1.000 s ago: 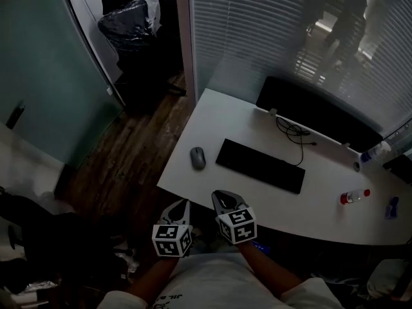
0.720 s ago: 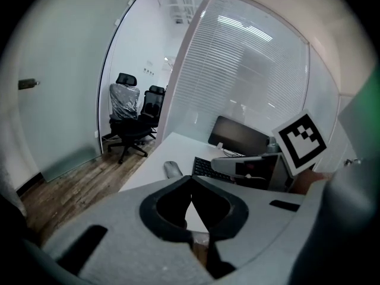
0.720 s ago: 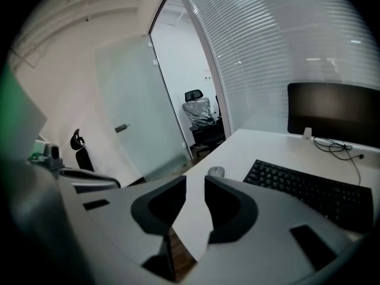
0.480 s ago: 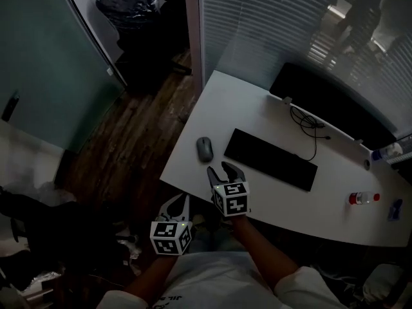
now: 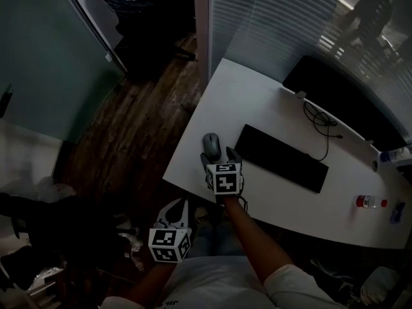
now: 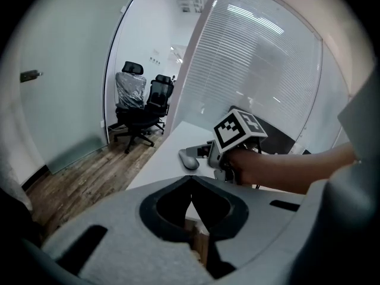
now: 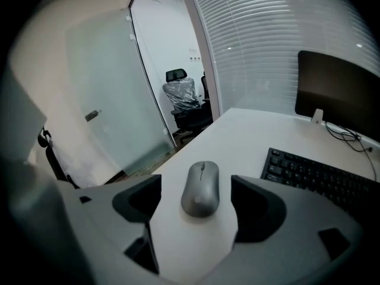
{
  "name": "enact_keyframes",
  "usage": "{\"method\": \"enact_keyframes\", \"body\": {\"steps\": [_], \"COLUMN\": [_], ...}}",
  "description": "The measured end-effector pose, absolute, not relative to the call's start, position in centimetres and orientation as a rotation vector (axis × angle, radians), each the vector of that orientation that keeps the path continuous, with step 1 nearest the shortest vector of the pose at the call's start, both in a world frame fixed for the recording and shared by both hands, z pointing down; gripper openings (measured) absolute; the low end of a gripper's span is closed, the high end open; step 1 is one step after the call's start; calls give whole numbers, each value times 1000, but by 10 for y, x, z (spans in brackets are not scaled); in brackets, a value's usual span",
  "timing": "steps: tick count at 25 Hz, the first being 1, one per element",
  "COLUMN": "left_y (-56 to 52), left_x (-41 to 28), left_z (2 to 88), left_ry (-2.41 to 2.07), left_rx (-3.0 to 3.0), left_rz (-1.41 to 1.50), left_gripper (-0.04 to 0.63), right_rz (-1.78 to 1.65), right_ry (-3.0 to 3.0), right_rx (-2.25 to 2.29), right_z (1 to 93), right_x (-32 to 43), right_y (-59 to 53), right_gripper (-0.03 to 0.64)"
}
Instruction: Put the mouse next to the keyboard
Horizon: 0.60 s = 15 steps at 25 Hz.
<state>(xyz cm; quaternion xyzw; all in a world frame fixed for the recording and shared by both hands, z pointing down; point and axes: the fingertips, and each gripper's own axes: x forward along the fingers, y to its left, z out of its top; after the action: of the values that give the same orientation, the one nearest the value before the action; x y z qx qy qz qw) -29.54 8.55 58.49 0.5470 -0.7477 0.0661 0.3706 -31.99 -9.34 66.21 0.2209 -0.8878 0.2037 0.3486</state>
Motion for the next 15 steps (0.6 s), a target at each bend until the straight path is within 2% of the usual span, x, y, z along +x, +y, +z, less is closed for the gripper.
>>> {"method": "enact_keyframes", "body": {"steps": [15], "left_y": [104], "left_x": [-321], "left_z": [604], "left_ry": [-1901], "left_rx": [1340], "left_rz": [183], "left_gripper": [5], "right_rz": [406], "right_ry": [-2123], "right_rx": [612], "right_z": [719], "right_x": [-346], "right_y": [-113], "right_gripper": [339]}}
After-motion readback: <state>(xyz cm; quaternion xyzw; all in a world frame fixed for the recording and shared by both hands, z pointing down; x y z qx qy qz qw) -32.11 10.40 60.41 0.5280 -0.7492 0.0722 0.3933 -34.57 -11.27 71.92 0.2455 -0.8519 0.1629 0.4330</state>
